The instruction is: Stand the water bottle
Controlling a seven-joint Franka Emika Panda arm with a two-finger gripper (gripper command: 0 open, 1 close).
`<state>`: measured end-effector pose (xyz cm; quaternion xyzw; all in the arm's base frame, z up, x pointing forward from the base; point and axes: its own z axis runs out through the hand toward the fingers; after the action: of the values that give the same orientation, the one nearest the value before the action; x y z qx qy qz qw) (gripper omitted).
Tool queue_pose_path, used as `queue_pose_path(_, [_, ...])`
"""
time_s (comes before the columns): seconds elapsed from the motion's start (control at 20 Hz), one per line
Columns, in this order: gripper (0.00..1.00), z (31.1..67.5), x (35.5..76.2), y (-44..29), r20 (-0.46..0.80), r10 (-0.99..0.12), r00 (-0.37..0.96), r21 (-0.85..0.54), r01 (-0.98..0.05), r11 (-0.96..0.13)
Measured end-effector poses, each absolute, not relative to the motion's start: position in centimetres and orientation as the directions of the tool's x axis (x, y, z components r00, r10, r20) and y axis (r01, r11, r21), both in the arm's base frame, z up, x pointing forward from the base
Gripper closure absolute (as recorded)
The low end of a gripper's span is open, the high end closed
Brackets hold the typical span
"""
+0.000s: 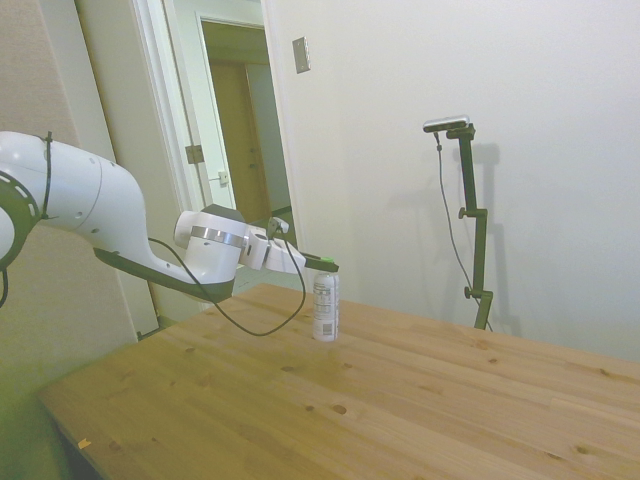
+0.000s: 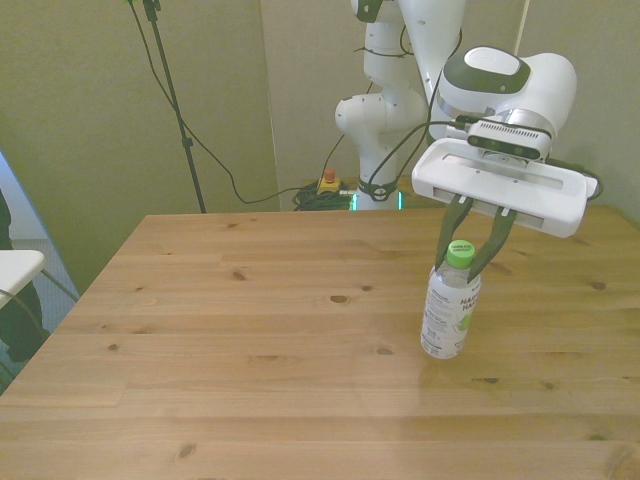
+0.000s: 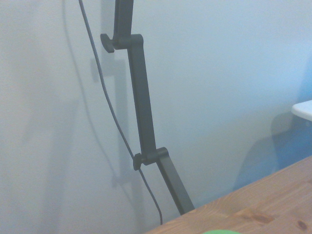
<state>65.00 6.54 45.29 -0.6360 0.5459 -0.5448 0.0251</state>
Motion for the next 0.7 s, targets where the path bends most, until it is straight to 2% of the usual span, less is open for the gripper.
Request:
queue_pose_path(0.6, [1.0,42.5,66.8,6.1,0.676,-0.709,-0.202,-0.619,-0.678,-0.397])
queue_pose_path(0.65, [0.0,42.4,66.9,6.1,0.678,-0.706,-0.205,-0.618,-0.679,-0.397])
queue_pose_path(0.7, [0.0,42.4,66.9,6.1,0.679,-0.704,-0.207,-0.617,-0.68,-0.396])
